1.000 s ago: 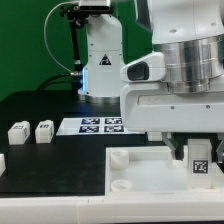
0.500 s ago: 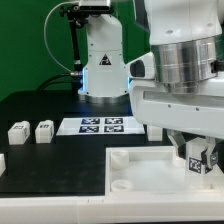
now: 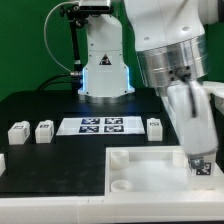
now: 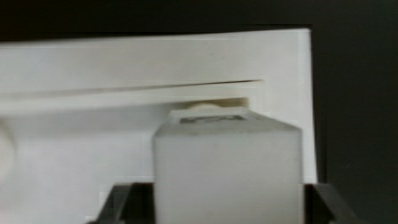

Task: Assemble one leg

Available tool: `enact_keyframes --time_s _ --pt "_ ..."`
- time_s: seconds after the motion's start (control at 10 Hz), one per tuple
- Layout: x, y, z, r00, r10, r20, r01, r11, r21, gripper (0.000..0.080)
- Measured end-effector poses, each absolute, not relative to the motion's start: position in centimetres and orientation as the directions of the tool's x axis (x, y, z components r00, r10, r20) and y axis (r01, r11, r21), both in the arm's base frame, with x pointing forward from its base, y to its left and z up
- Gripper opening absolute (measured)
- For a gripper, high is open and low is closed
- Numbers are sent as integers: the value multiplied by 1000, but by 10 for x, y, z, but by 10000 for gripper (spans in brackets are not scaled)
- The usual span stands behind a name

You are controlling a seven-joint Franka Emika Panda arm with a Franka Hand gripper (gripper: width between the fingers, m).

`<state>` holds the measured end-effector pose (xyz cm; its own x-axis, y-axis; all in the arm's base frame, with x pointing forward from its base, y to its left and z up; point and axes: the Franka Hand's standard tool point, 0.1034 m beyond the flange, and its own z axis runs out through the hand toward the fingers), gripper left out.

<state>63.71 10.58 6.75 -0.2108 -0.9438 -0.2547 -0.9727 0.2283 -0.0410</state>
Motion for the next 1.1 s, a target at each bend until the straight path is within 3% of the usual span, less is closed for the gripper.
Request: enact_keyframes --time_s 0.2,0.5,0.6,0.7,0.9,1.1 --pt "636 106 69 -380 -884 -272 -917 398 -14 295" --pt "636 104 69 -508 -821 -261 -853 521 19 299" --pt "635 104 68 -488 -834 -260 -865 501 15 407" --pt "635 104 68 -486 -835 -260 -866 500 15 407" --pt "630 111 71 -468 -844 -261 -877 480 18 627" --pt "630 120 92 -453 -847 -280 -882 471 3 643"
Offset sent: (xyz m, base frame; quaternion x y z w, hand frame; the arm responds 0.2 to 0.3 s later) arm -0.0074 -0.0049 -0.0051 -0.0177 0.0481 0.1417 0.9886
